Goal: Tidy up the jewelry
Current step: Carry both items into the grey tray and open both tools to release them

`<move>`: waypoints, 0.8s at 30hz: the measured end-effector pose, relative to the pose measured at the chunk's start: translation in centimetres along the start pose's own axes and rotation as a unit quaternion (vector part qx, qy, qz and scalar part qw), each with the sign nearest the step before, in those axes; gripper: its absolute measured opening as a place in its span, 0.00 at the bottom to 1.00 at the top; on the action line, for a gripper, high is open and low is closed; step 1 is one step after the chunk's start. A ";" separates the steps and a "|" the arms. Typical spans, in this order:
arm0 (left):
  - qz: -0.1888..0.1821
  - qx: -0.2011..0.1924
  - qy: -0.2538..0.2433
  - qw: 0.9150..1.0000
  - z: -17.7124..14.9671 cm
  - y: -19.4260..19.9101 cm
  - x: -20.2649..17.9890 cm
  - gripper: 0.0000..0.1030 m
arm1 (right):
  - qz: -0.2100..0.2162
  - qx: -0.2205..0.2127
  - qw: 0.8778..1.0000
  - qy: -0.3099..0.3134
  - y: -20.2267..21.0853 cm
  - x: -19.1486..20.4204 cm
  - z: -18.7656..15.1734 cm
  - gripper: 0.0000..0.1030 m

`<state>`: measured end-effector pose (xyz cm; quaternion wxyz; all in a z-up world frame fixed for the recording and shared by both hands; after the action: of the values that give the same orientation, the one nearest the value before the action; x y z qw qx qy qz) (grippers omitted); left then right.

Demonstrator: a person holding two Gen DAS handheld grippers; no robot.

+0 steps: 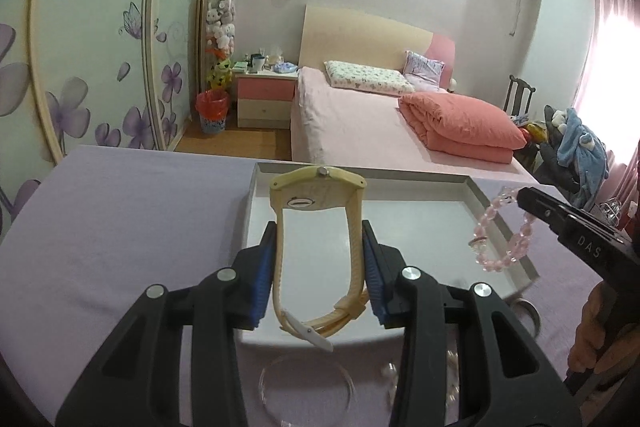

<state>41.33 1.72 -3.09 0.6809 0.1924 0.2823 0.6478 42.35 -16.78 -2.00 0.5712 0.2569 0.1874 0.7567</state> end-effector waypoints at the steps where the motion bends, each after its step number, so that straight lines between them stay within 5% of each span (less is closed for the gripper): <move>1: 0.001 0.004 0.001 1.000 0.2 -0.7 0.0 0.38 | 0.004 0.004 1.000 -0.003 -0.6 0.0 0.1 0.14; 7: 0.001 0.027 0.002 1.000 0.2 -4.3 -0.2 0.38 | 0.002 0.033 0.999 -0.012 -3.3 -1.0 -0.2 0.15; 11: -0.003 0.032 -0.002 0.999 0.2 -5.6 -0.7 0.39 | -0.008 0.022 1.000 -0.010 -2.8 -1.1 -0.4 0.39; 16: -0.003 0.038 -0.006 0.999 0.0 -6.9 -1.0 0.40 | -0.010 0.016 1.000 -0.010 -2.5 -1.5 -0.3 0.40; 21: 0.012 0.034 0.000 0.999 0.1 -7.6 -0.9 0.55 | -0.013 0.010 1.000 -0.002 -2.1 -1.5 -0.3 0.40; 24: 0.015 0.028 -0.001 0.999 0.3 -7.2 -0.6 0.56 | -0.014 0.006 1.000 -0.001 -1.9 -1.5 -0.1 0.40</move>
<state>47.08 0.51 -7.30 0.6655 0.2160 0.2967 0.6500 44.10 -17.70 -3.47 0.5803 0.2589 0.1948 0.7472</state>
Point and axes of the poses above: each gripper's, at about its wrist camera, not at the fingertips, and y roughly against the way its jaws point, x to its left, z to its top, the point moved 7 cm from there along -y, roughly the way its jaws point, and after that the axes turned 3 degrees about x, right-handed, at the moved point
